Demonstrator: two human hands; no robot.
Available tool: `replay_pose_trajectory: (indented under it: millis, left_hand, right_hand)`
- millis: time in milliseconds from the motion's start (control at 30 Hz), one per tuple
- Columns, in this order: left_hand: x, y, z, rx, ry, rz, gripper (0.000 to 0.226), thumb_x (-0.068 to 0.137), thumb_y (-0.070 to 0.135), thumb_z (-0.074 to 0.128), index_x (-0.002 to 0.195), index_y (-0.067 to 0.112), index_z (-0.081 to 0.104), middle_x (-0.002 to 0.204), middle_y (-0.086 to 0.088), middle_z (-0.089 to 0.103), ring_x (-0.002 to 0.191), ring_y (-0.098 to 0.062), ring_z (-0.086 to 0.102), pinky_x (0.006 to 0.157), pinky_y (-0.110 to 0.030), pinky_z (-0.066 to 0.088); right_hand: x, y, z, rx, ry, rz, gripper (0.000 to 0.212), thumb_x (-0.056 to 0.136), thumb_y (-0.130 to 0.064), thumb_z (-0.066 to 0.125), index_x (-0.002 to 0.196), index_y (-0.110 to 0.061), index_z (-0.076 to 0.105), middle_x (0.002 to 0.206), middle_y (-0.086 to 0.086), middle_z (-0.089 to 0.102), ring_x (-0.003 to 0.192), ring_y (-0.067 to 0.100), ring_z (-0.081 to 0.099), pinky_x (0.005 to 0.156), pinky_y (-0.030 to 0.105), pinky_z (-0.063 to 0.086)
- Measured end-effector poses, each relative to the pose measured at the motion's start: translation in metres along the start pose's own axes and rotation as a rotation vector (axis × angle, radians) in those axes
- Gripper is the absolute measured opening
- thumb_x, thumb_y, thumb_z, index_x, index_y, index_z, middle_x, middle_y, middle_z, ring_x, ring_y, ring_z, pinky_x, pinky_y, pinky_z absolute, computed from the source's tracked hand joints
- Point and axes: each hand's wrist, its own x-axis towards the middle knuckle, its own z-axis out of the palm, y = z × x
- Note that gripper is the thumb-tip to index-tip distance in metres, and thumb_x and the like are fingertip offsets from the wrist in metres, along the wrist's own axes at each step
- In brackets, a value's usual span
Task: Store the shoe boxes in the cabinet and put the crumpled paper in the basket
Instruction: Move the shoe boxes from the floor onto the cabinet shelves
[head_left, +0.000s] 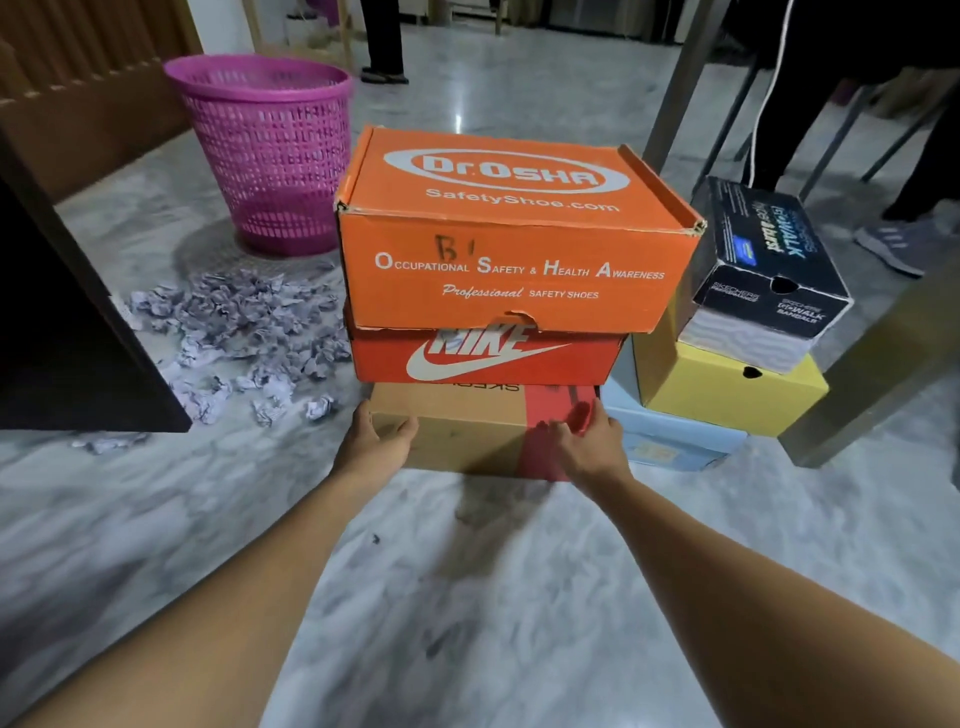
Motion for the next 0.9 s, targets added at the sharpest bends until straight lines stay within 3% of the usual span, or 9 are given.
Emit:
replay_pose_trajectory:
  millis: [200,300,467,600,800,900]
  left_hand:
    - [0.016,0.001,0.009,-0.047,0.153,-0.009,0.054,0.087,0.053,0.055,0.130,0.022,0.041,0.132,-0.005,0.054,0.115,-0.029,0.056,0.100,-0.044,0.046]
    - [0.012,-0.006,0.010,-0.038,0.213,-0.020,0.042,0.091,0.048,0.056,0.116,0.019,0.039,0.124,-0.007,0.052,0.109,-0.029,0.056,0.091,-0.038,0.047]
    - [-0.008,-0.021,0.002,-0.013,0.298,-0.020,0.041,0.090,0.041,0.061,0.114,0.015,0.041,0.120,-0.014,0.054,0.105,-0.034,0.059,0.088,-0.042,0.051]
    - [-0.038,-0.038,-0.006,-0.041,0.303,-0.065,0.039,0.089,0.044,0.060,0.106,0.017,0.038,0.117,-0.014,0.053,0.102,-0.034,0.058,0.089,-0.048,0.052]
    - [-0.102,-0.068,-0.023,-0.078,0.345,-0.140,0.039,0.090,0.039,0.061,0.109,0.014,0.038,0.119,-0.013,0.049,0.106,-0.031,0.055,0.086,-0.040,0.050]
    - [-0.134,-0.081,-0.037,-0.058,0.361,-0.186,0.041,0.092,0.037,0.060,0.117,0.014,0.037,0.123,-0.014,0.047,0.111,-0.033,0.053,0.083,-0.037,0.044]
  right_hand:
    - [0.011,0.002,0.004,0.011,0.108,0.111,0.044,0.087,-0.039,0.061,0.115,-0.007,0.053,0.118,0.012,0.045,0.102,0.037,0.057,0.090,0.043,0.049]
    - [0.005,0.007,0.006,0.039,0.162,0.121,0.043,0.084,-0.036,0.063,0.116,-0.009,0.054,0.116,0.010,0.049,0.102,0.034,0.058,0.090,0.043,0.049]
    - [-0.015,0.016,0.008,0.012,0.160,0.068,0.046,0.086,-0.039,0.067,0.115,-0.007,0.053,0.109,0.007,0.047,0.102,0.030,0.057,0.088,0.040,0.047]
    - [-0.037,0.022,0.006,0.030,0.108,0.055,0.050,0.081,-0.042,0.072,0.115,-0.009,0.053,0.113,0.009,0.056,0.102,0.029,0.060,0.085,0.039,0.050]
    - [-0.097,0.029,-0.004,0.041,0.010,0.065,0.047,0.078,-0.040,0.076,0.106,-0.011,0.052,0.106,0.006,0.057,0.089,0.027,0.064,0.078,0.042,0.055]
    - [-0.135,0.032,-0.004,0.033,-0.035,0.041,0.044,0.080,-0.035,0.076,0.104,-0.011,0.048,0.099,0.001,0.050,0.088,0.026,0.062,0.072,0.036,0.051]
